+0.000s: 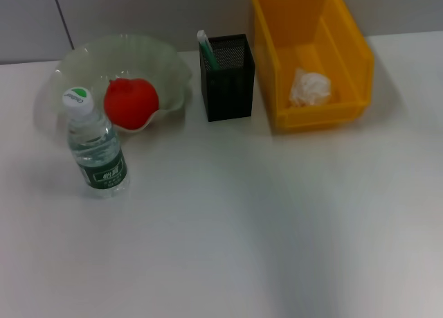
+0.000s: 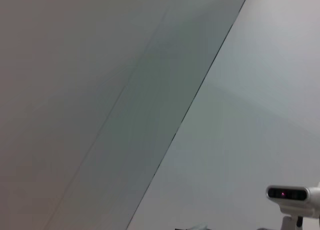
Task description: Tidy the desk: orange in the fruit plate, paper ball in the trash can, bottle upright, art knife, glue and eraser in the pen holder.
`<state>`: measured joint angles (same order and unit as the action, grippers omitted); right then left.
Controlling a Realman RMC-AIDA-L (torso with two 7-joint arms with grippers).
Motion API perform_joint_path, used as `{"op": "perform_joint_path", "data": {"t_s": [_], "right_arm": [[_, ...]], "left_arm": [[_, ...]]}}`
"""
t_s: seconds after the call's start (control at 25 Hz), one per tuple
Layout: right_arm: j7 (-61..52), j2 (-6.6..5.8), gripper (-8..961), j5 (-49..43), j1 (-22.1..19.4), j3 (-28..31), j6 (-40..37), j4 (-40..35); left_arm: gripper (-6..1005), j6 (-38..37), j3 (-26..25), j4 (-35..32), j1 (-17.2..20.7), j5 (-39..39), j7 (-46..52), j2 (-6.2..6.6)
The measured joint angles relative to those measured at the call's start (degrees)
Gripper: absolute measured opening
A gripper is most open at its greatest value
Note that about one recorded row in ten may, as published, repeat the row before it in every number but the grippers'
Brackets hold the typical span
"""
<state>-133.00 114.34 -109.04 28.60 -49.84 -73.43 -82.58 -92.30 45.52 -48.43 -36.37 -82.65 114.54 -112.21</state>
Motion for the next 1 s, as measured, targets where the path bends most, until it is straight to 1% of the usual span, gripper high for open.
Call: {"op": "perform_joint_path", "data": {"t_s": [0.04, 0.16, 0.28, 0.32, 0.36, 0.4, 0.44, 0.48, 0.52, 0.56, 0.6, 0.68, 0.72, 0.8, 0.88, 0.92, 0.96, 1.0], "right_arm": [[-1.04, -0.71, 146, -0.81, 0.94, 0.15, -0.66, 0.49], [-3.15, -2.31, 146, -2.72, 3.10, 0.55, -2.64, 1.59], [-4.98, -3.58, 146, -4.01, 4.66, 0.66, -4.60, 2.08], [-5.94, -4.06, 146, -4.37, 5.14, 0.69, -5.28, 2.19], [-7.75, -5.01, 146, -4.85, 6.01, 0.71, -6.44, 2.59], [-8.60, -5.53, 146, -5.07, 6.45, 0.71, -7.00, 2.94], [-9.64, -6.13, 146, -5.34, 6.95, 0.72, -7.66, 3.34], [-9.64, -6.13, 146, -5.34, 6.95, 0.72, -7.66, 3.34], [-11.58, -7.13, 146, -5.90, 8.20, 0.73, -9.08, 4.38], [-11.58, -7.13, 146, -5.90, 8.20, 0.73, -9.08, 4.38], [-12.18, -7.45, 146, -6.07, 8.81, 0.72, -9.72, 4.97], [-12.71, -7.67, 146, -6.33, 9.89, 0.70, -10.31, 5.97], [-12.85, -7.43, 146, -7.10, 10.93, 0.53, -10.33, 6.91], [-12.85, -7.25, 146, -7.72, 11.39, 0.43, -10.22, 7.31], [-12.84, -6.59, 146, -9.93, 12.79, 0.29, -9.79, 8.30], [-12.84, -5.66, 146, -13.14, 14.37, 0.13, -9.27, 9.21], [-12.84, -5.16, 146, -14.81, 15.08, 0.08, -8.94, 9.54], [-12.84, -5.16, 146, -14.81, 15.08, 0.08, -8.94, 9.54]], "left_arm": [[398, 0.05, 0.00, 0.00, 0.05, -0.01, 0.00, 0.00], [398, 0.10, -0.14, 0.00, 0.26, -0.26, -0.53, -0.05], [397, 0.41, -0.42, 0.00, 0.83, -0.53, -2.20, -0.35], [397, 0.68, -0.44, 0.00, 1.16, -0.54, -3.22, -0.51], [397, 0.97, -0.45, 0.00, 1.42, -0.53, -4.18, -0.69], [397, 1.26, -0.47, 0.00, 1.66, -0.53, -5.23, -0.89], [397, 1.62, -0.53, -0.10, 2.20, -0.43, -7.65, -1.39], [397, 1.62, -0.53, -0.10, 2.20, -0.43, -7.65, -1.39], [397, 1.66, -0.57, -0.19, 2.56, -0.26, -9.37, -1.66], [397, 1.66, -0.57, -0.19, 2.56, -0.26, -9.37, -1.66], [397, 1.71, -0.59, -0.22, 2.76, -0.20, -10.31, -1.79], [397, 2.09, -0.61, -0.28, 3.03, -0.26, -11.61, -1.90], [397, 2.29, -0.61, -0.31, 3.07, -0.33, -12.03, -1.92], [397, 2.69, -0.48, -0.36, 3.17, -0.47, -12.52, -1.91], [396, 2.88, -0.29, -0.46, 3.21, -0.48, -12.59, -1.78], [396, 2.93, -0.19, -0.53, 3.21, -0.48, -12.59, -1.67], [396, 2.95, -0.17, -0.55, 3.21, -0.49, -12.59, -1.56], [396, 2.98, -0.15, -0.57, 3.18, -0.51, -12.56, -1.48]]}}
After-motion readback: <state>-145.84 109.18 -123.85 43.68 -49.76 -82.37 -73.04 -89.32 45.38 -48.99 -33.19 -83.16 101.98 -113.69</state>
